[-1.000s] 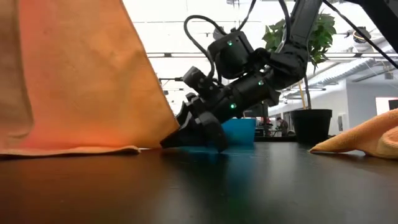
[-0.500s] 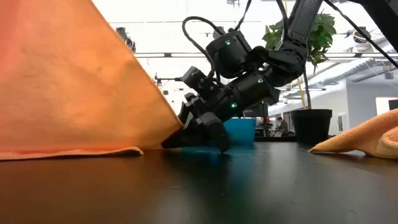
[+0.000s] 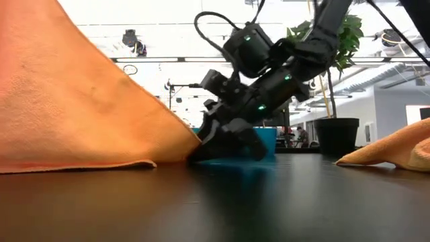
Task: Fold microfiber towels
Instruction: Fold the left orange microfiber towel
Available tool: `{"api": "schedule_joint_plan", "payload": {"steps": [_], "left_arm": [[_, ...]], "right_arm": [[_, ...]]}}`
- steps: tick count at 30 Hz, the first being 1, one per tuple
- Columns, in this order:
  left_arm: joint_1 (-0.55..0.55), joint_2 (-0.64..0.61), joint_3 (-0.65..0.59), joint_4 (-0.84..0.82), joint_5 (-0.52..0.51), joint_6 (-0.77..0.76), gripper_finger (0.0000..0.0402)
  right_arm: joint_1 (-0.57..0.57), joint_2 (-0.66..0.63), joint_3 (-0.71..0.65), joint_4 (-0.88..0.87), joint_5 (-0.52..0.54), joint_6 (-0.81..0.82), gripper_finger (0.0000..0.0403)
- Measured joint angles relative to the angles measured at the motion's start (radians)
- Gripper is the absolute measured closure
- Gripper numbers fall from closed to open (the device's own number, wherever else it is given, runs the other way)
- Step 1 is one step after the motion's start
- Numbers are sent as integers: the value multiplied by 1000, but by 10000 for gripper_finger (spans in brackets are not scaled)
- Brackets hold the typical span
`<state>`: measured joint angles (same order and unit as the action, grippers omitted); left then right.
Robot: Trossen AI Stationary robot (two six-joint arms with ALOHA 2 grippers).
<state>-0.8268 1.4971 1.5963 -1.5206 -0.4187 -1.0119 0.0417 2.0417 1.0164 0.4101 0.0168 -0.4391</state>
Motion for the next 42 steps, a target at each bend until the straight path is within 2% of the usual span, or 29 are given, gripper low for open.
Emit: {"api": "schedule_joint_plan", "payload": {"steps": [5, 12, 15, 21, 25, 27, 32, 40, 42], "left_arm": [[0, 0, 0, -12, 0, -14, 401], [0, 0, 0, 6, 1, -12, 401], [0, 0, 0, 6, 1, -12, 401], [0, 0, 0, 6, 10, -8, 401], [1, 0, 0, -4, 6, -8, 401], [4, 0, -2, -21, -5, -8, 401], [23, 1, -3, -51, -39, 8, 401], [100, 2, -3, -50, -108, 102, 401], [121, 2, -3, -49, -108, 119, 401]], "right_arm": [[26, -45, -1, -86, -9, 5, 253], [32, -49, -1, -113, -9, 29, 255], [34, -49, -1, -116, 32, 9, 265], [36, -50, 0, -139, 140, -51, 315], [48, -70, -2, -188, 251, -75, 377], [54, -106, -4, -234, 290, -77, 396], [87, -277, -4, -343, 400, -74, 400], [141, -601, -2, -429, 397, -56, 402], [143, -653, -1, -465, 343, -11, 402]]}}
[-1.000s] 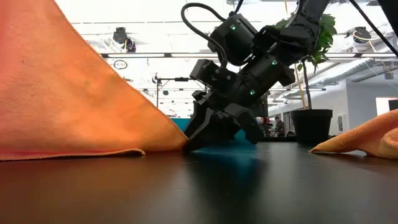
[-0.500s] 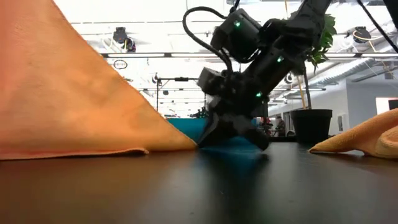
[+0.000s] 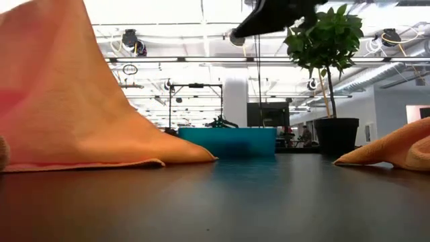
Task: Fold microfiber towels
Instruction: Fold the left orange microfiber towel
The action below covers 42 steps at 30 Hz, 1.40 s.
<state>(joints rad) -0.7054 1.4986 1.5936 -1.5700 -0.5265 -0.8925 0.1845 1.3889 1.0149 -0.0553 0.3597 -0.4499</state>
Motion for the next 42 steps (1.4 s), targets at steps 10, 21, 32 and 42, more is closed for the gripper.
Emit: {"api": "schedule_joint_plan", "payload": {"steps": [10, 21, 32, 42], "left_arm": [[22, 0, 0, 9, 36, 16, 401], [21, 0, 0, 34, 43, 34, 400], [21, 0, 0, 35, 56, 26, 398], [21, 0, 0, 69, 63, 45, 396]], "right_arm": [[-61, 115, -151, 84, -238, 23, 331], [-140, 502, -188, 515, -282, -94, 216], [-174, 542, -157, 536, -362, -97, 229], [-207, 582, -156, 585, -439, -43, 230]]}}
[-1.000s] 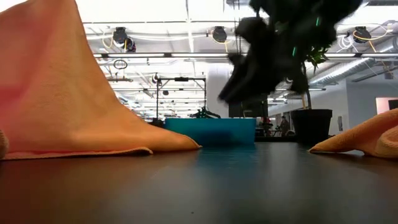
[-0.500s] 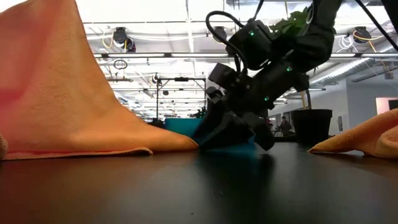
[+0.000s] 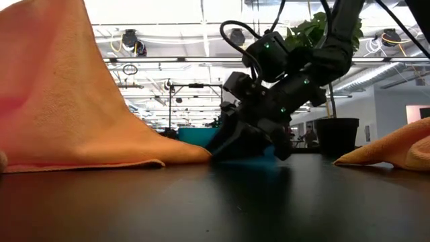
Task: Fold microfiber towels
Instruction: Fold the left orange microfiber towel
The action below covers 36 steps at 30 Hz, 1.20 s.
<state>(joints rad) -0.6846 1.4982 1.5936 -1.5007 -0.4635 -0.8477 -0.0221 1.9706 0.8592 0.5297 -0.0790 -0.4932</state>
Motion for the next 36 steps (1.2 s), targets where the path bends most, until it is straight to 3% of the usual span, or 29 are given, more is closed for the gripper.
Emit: {"api": "schedule_joint_plan", "payload": {"steps": [5, 8, 13, 17, 21, 27, 36], "left_arm": [[0, -1, 0, 3, 18, 0, 395], [0, -1, 0, 3, 19, -1, 395], [0, -1, 0, 3, 19, -3, 399], [0, -1, 0, 2, 19, 2, 398], [4, -1, 0, -35, 16, 1, 399], [35, -1, 0, -70, 10, -16, 399], [43, 0, 73, -67, -41, 47, 400]], "right_arm": [[0, 12, 3, 3, -4, 12, 245], [1, 11, 5, -23, -5, 18, 285], [2, 12, 4, -35, -14, 4, 385], [7, -20, 2, -64, 27, -12, 395], [12, -156, -5, -192, 112, -17, 401], [74, -457, -1, -344, 201, -19, 402], [224, -758, 0, -422, 356, -86, 403]]}}
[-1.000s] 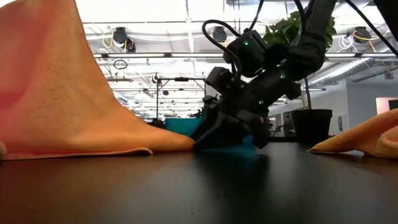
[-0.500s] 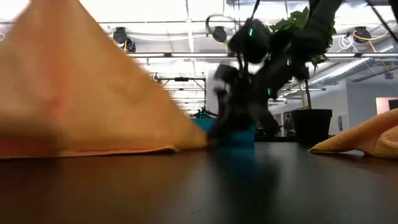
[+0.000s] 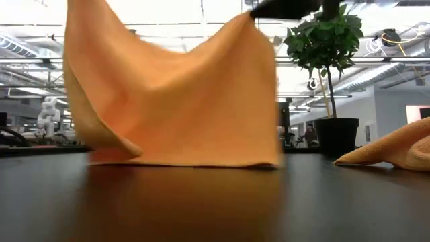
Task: Fold microfiber towels
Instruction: Fold the left orange microfiber towel
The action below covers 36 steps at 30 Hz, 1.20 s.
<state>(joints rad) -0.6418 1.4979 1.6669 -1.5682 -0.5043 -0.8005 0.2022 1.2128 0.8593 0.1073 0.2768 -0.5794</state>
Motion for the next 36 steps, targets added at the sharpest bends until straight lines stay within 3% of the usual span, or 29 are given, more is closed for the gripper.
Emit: {"api": "schedule_joint_plan", "payload": {"steps": [9, 16, 20, 25, 29, 36], "left_arm": [[-5, 0, 202, -2, -149, 133, 401], [-7, 0, 225, -1, -102, 118, 401], [-51, 1, 207, 2, -28, 7, 401], [-122, 3, 159, -1, 54, -163, 401], [-164, 1, 64, -1, 53, -249, 401], [-105, -15, -118, -2, 127, -281, 401]], "right_arm": [[94, -56, 68, -27, 37, -2, 403], [122, -59, 160, -54, -57, 127, 403], [141, -61, 172, -80, -129, 250, 403], [153, -60, 172, -211, -132, 483, 403], [144, -59, 172, -347, -119, 605, 403], [54, -53, 153, -413, -90, 667, 403]]}}
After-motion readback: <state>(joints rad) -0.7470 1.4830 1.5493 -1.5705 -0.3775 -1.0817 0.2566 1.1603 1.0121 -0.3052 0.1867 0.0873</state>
